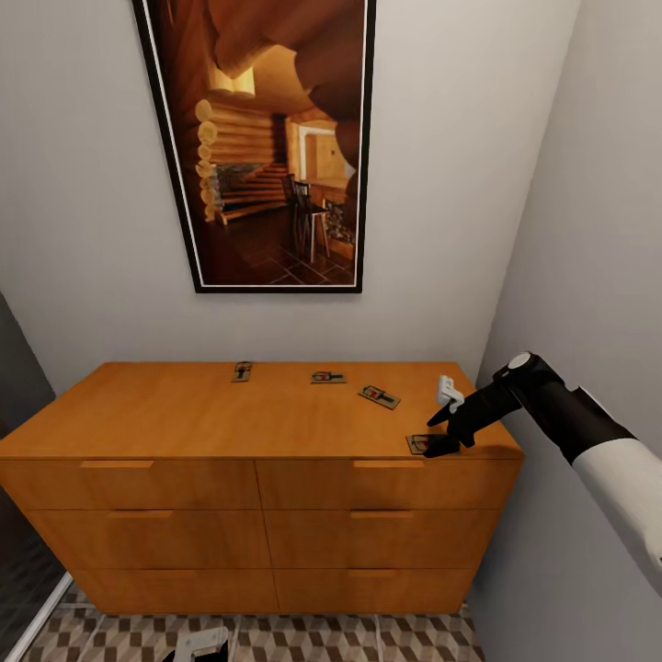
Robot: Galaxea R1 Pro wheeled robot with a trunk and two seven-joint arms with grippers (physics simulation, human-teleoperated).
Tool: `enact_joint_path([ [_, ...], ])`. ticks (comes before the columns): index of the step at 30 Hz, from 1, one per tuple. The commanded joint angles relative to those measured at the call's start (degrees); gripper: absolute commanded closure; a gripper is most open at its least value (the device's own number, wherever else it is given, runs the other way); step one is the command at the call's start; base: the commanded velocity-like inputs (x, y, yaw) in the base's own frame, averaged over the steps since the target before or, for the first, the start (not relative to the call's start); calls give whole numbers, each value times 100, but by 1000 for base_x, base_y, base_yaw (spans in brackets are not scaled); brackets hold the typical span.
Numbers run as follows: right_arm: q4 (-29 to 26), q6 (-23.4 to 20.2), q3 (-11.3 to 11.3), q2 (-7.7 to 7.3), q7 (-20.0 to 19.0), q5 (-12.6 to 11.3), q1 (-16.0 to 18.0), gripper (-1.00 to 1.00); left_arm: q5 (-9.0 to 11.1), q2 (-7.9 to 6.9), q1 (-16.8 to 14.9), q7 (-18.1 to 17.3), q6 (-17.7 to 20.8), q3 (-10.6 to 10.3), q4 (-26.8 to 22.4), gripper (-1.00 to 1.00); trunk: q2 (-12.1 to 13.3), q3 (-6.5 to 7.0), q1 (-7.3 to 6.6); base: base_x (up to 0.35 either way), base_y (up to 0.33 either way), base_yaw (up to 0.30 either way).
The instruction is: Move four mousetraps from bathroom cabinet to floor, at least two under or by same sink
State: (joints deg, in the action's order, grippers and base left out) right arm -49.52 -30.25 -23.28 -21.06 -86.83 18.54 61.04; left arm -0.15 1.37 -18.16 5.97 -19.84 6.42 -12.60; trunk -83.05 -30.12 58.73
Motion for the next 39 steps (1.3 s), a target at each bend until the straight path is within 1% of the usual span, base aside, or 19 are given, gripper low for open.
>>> enact_joint_path([
  [1, -7, -60, -10, -4, -24, 18, 5, -100, -2, 3, -4, 0, -20, 26, 4, -100, -3, -6, 0, 0, 0, 0],
  [32, -36, -76, -7, -12, -7, 49, 5, -100, -2, 3, -4, -5, -20, 26, 4, -100, -3, -6, 0, 0, 0, 0],
  [34, -44, -77, -5, -4, -2, 221, 5, -100, -2, 3, -4, -1, -20, 26, 4, -100, -3, -6, 0, 0, 0, 0],
  [35, -44, -77, -5, -4, -2, 221, 5, -100, -2, 3, -4, -1, -20, 26, 4, -100, -3, -6, 0, 0, 0, 0],
  [39, -47, -78, 0, 1, 4, 456, 6, -100, -2, 3, -4, -3, -20, 26, 4, -100, -3, -6, 0, 0, 0, 0],
])
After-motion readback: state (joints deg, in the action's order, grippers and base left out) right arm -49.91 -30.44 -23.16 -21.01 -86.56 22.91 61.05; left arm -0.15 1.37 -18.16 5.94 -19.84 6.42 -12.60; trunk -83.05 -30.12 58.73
